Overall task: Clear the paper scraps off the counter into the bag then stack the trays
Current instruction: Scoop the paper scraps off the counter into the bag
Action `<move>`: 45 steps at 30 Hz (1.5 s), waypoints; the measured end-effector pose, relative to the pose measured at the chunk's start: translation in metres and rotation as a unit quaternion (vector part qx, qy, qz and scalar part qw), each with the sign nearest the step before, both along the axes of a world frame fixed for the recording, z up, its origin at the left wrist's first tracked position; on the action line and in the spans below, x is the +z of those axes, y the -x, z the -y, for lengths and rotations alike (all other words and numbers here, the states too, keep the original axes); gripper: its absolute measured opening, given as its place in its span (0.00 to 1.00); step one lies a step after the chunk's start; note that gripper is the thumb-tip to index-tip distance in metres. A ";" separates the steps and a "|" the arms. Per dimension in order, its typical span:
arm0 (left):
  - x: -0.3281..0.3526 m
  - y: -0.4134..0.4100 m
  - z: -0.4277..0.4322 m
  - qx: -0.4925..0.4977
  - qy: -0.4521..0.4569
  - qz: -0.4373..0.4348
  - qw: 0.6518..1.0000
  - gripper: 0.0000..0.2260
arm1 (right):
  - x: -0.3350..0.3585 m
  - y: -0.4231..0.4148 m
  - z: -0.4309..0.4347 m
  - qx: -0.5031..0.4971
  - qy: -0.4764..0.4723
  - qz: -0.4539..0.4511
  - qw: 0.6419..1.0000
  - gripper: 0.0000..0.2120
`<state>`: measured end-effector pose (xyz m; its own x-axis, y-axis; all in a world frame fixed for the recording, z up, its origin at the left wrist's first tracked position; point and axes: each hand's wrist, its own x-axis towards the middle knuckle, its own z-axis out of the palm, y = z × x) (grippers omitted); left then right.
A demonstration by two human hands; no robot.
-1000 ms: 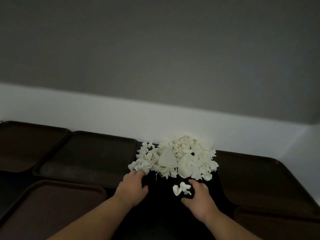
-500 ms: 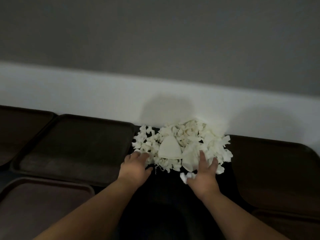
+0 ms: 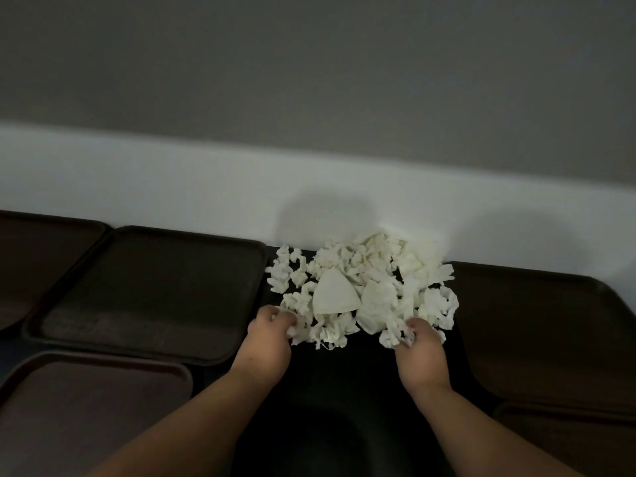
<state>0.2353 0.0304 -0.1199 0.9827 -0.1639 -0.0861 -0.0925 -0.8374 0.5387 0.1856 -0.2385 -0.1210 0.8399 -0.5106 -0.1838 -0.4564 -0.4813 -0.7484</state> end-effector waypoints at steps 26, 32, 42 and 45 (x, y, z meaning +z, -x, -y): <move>0.076 0.066 0.004 -0.161 0.103 0.076 0.979 0.15 | 0.099 0.159 -0.019 -0.040 -0.007 0.068 0.997 0.14; 0.063 0.101 0.036 -0.195 0.110 0.047 0.973 0.15 | 0.093 0.218 -0.003 -0.073 0.010 0.041 0.996 0.15; 0.085 0.174 0.145 -0.260 0.133 0.058 0.955 0.17 | 0.096 0.330 0.085 -0.181 0.023 0.051 0.982 0.14; 0.089 0.212 0.190 -0.282 0.153 0.052 0.946 0.17 | 0.098 0.376 0.121 -0.211 0.028 0.061 0.975 0.14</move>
